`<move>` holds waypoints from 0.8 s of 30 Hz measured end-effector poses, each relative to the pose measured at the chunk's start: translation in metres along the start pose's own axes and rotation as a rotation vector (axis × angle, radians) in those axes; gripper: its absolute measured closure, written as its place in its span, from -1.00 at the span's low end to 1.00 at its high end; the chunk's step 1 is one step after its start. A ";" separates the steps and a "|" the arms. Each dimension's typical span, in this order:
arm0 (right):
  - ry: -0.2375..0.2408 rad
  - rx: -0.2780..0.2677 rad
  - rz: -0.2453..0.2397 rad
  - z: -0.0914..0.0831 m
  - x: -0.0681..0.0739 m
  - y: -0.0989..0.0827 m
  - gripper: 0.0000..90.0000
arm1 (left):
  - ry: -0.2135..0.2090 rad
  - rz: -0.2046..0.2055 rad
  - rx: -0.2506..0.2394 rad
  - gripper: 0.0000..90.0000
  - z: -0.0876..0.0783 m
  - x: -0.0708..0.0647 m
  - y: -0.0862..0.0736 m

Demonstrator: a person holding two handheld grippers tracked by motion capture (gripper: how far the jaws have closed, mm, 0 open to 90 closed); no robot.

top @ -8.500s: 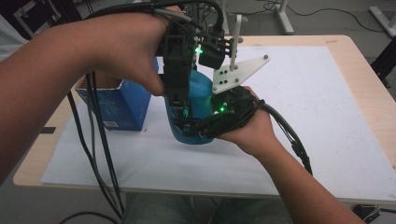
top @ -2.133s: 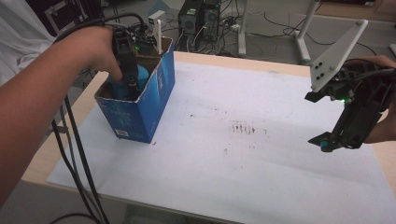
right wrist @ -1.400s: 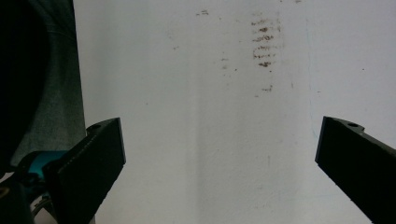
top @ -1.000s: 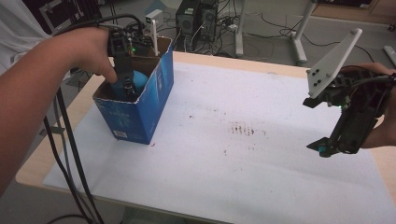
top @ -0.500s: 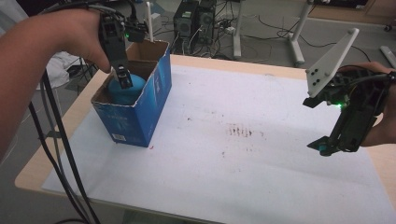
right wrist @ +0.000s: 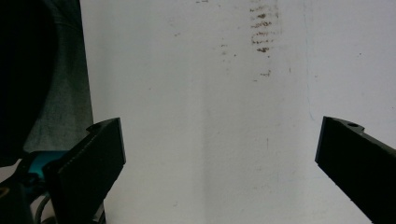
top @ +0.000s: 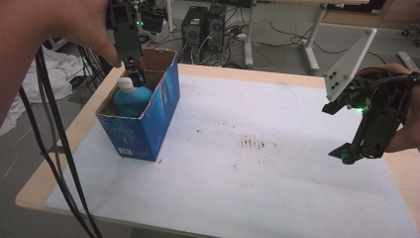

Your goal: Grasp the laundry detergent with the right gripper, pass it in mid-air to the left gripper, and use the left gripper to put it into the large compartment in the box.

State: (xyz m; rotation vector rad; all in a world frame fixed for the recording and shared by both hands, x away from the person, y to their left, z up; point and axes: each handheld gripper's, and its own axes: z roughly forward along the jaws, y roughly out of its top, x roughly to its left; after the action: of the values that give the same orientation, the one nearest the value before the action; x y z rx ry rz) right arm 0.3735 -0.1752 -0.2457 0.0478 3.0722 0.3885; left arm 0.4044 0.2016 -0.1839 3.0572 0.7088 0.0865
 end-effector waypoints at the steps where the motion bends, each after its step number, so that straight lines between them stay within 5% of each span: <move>1: -0.001 0.000 0.001 -0.001 0.000 0.000 -0.98 | 0.001 0.006 -0.002 -0.84 -0.002 -0.003 0.002; 17: -0.005 0.055 -0.037 -0.013 -0.006 -0.004 -0.98 | -0.025 0.178 -0.012 -0.91 -0.010 -0.042 0.039; 24: 0.006 0.073 -0.053 -0.013 -0.009 -0.004 -0.98 | -0.047 0.260 -0.030 -0.96 0.004 -0.055 0.063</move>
State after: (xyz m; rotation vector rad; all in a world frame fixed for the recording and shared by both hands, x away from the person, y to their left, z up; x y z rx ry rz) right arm 0.3815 -0.1822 -0.2341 -0.0325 3.0849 0.2745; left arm 0.3833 0.1207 -0.1895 3.0920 0.3018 0.0242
